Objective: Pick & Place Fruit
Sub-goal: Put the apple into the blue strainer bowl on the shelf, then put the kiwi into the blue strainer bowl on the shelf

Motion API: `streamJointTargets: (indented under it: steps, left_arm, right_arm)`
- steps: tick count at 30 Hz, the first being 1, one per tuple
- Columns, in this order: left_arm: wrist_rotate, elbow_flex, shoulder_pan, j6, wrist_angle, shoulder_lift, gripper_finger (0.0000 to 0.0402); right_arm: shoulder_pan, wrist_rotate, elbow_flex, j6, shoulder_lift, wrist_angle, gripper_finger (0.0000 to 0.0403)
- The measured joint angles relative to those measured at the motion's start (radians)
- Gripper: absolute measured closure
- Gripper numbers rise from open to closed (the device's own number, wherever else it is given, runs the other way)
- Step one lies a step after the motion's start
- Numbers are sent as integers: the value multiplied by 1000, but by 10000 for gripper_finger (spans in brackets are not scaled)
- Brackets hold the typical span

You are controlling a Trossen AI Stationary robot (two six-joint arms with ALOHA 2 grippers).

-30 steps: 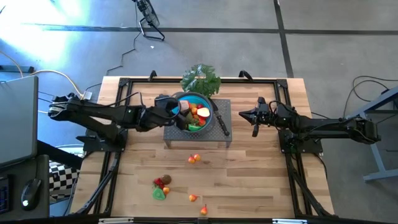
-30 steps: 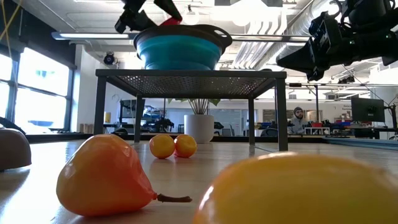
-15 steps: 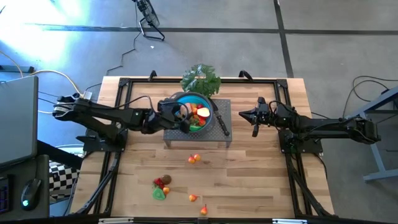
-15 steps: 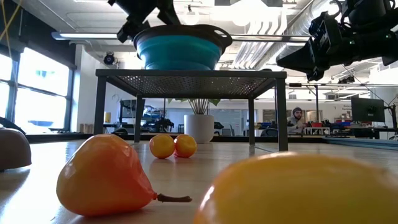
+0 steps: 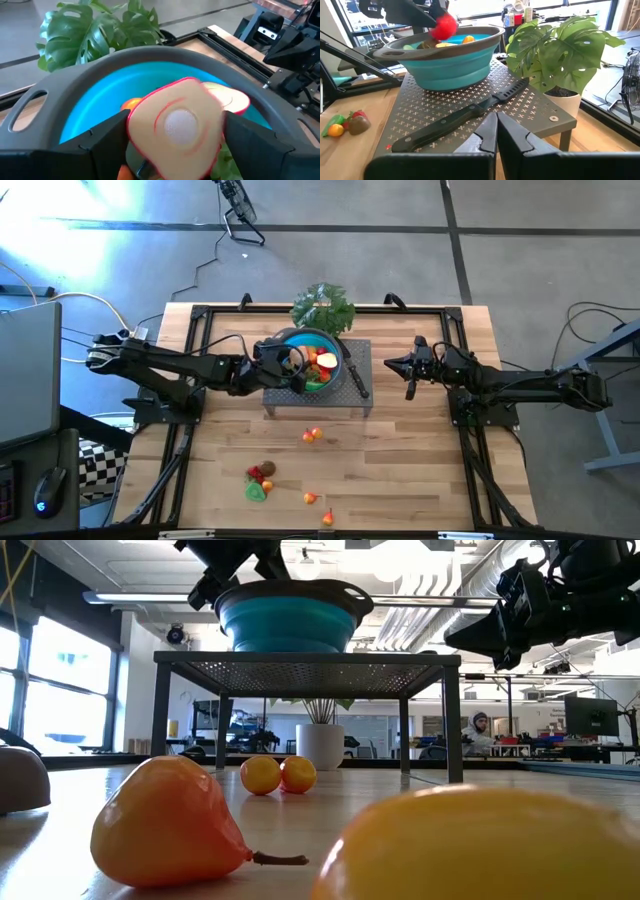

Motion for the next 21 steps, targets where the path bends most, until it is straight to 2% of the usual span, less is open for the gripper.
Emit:
streamJointTargets:
  steps: [12,16,18,21]
  left_arm:
    - [8,0,0,1,0,0,90]
    - [27,0,0,66,18,-13,90]
    - [47,0,0,92,54,-30,89]
    - [132,0,0,128,71,-59,89]
  right_arm:
    - [0,0,0,0,0,0,401]
    - [0,0,0,0,0,0,401]
    - [0,0,0,0,0,0,401]
    - [0,-1,0,0,0,0,401]
